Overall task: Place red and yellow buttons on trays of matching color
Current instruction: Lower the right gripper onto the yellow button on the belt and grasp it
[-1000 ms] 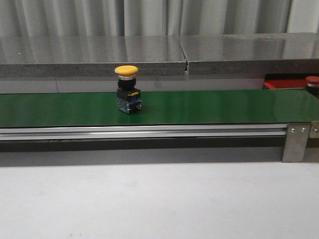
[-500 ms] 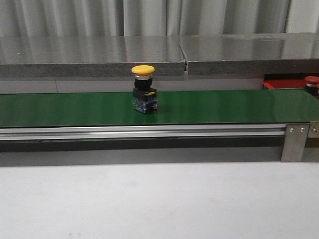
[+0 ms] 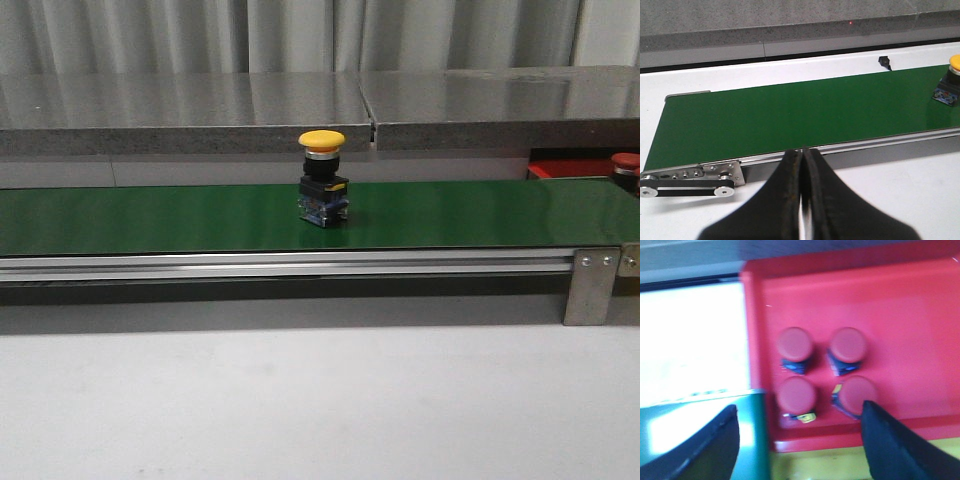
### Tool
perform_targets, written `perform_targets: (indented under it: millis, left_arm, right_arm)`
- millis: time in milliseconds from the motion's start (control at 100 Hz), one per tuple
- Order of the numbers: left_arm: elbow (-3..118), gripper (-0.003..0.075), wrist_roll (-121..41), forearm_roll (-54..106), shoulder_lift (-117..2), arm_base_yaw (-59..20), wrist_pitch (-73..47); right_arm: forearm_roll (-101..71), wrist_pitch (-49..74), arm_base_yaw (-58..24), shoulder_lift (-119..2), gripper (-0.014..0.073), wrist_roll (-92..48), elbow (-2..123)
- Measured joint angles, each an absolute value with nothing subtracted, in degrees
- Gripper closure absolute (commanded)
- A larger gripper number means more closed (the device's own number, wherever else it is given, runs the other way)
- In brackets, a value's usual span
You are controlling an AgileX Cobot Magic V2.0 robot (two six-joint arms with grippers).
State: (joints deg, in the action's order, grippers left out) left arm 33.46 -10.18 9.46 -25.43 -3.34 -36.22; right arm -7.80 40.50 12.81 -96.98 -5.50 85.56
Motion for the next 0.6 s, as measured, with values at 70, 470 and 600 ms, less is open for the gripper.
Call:
perform_targets:
  millis: [70,470,600]
  left_arm:
    - [33.46,0.0739,-10.18,9.46,-25.43,-3.34,-36.22]
    - [33.46,0.0739,-10.18,9.46,-25.43,-3.34,-36.22]
    - [33.46,0.0739,-10.18,9.46,-25.43,-3.34,-36.22]
  right_arm:
    - [-7.80,41.01,10.42,-95.33,0.0074,-5.86,85.32]
    - [-7.80,46.96,-4.24,-92.45,0.0070,-8.16,85.30]
    - [-7.80,48.47,-7.81,-92.45,0.0018,-9.65,85.30]
